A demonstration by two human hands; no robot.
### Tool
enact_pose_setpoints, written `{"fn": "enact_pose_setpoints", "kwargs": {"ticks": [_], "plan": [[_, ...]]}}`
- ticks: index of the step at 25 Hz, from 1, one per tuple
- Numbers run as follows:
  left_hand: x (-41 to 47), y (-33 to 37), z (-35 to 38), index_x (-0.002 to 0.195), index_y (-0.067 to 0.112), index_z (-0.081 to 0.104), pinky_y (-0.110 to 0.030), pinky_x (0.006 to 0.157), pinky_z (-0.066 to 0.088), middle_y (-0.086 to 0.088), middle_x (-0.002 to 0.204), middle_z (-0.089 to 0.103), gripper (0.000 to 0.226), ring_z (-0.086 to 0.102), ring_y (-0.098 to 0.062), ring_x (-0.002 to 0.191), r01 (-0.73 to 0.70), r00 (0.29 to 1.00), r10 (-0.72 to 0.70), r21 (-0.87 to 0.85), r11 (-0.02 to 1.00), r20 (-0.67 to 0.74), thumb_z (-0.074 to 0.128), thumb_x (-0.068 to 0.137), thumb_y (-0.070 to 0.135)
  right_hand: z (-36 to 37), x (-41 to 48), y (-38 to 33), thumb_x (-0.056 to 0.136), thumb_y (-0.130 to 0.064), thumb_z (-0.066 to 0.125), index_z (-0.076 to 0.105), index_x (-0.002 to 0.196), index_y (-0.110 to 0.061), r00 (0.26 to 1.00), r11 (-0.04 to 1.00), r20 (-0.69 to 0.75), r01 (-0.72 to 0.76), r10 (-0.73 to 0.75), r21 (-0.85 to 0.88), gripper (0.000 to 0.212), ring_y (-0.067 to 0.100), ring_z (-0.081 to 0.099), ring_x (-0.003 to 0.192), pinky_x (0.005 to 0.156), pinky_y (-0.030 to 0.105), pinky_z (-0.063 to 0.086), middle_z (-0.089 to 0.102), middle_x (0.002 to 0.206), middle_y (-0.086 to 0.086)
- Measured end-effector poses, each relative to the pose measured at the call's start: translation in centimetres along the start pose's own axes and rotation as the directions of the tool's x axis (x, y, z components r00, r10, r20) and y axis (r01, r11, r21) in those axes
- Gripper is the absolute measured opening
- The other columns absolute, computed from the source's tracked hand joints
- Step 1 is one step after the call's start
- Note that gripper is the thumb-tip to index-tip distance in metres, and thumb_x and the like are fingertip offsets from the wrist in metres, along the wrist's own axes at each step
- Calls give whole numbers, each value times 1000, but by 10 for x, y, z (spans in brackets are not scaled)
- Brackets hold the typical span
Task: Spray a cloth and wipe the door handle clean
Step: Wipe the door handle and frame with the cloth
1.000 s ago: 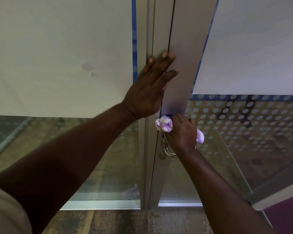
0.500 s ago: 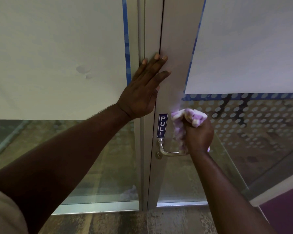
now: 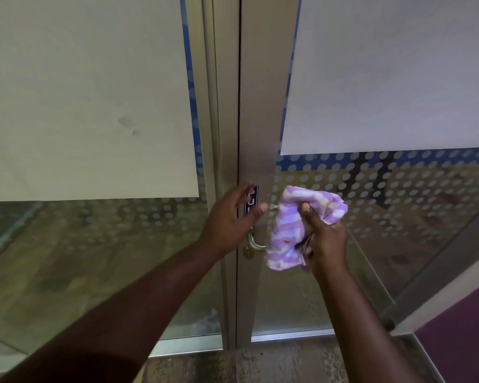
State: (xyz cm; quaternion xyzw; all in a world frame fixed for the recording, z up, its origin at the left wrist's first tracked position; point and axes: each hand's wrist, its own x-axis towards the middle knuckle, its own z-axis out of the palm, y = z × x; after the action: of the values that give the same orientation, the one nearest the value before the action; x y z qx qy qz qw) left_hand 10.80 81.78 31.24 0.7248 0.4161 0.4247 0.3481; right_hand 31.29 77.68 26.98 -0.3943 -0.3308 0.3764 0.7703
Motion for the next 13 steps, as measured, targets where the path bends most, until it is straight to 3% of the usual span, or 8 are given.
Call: {"fn": "enact_pose_setpoints", "kwargs": {"ticks": [2,4,6,8,11,13], "plan": [[-20,-1,20,142,21,60,-27,95,59,2,131,72,64,71,-12,115,260,953,-205,-261,930,222,83,87,44,3,-11,-10,89,-11,81,69,119,7,993,997,97,-74,73,7,37,44,73,109,89,51,62,72,118,32],[-35,-4,37,119,20,74,-22,79,61,0,112,82,31,78,-13,100,325,928,-221,-364,873,299,84,90,24,2,-21,-18,80,-23,88,75,112,-1,983,989,124,-130,138,-70,41,37,78,93,73,44,65,78,105,25],[-44,1,45,101,22,79,-23,72,61,0,99,84,12,79,-12,87,325,941,-250,-400,857,229,82,92,15,-5,-24,-25,77,-28,90,76,110,-5,972,979,158,-151,172,-138,43,26,79,77,59,33,61,80,95,19],[-48,8,48,95,19,79,-26,70,63,-2,93,83,7,79,-13,82,322,946,-283,-411,853,156,80,93,13,-15,-26,-34,79,-21,89,76,113,-6,948,966,230,-178,219,-186,39,23,78,71,56,29,59,80,95,20],[-52,16,48,92,17,76,-24,68,61,1,87,82,8,76,-12,77,316,948,-296,-428,847,114,79,94,10,-30,-30,-44,75,-20,91,75,111,-8,925,934,287,-151,249,-324,41,32,78,72,60,38,60,80,94,20],[-55,19,48,96,14,75,-29,74,62,-4,94,81,7,75,-18,82,315,947,-309,-432,845,88,78,94,8,-35,-34,-49,78,-15,88,76,109,-9,933,932,288,-108,215,-345,34,38,78,88,72,43,63,80,101,18]]}}
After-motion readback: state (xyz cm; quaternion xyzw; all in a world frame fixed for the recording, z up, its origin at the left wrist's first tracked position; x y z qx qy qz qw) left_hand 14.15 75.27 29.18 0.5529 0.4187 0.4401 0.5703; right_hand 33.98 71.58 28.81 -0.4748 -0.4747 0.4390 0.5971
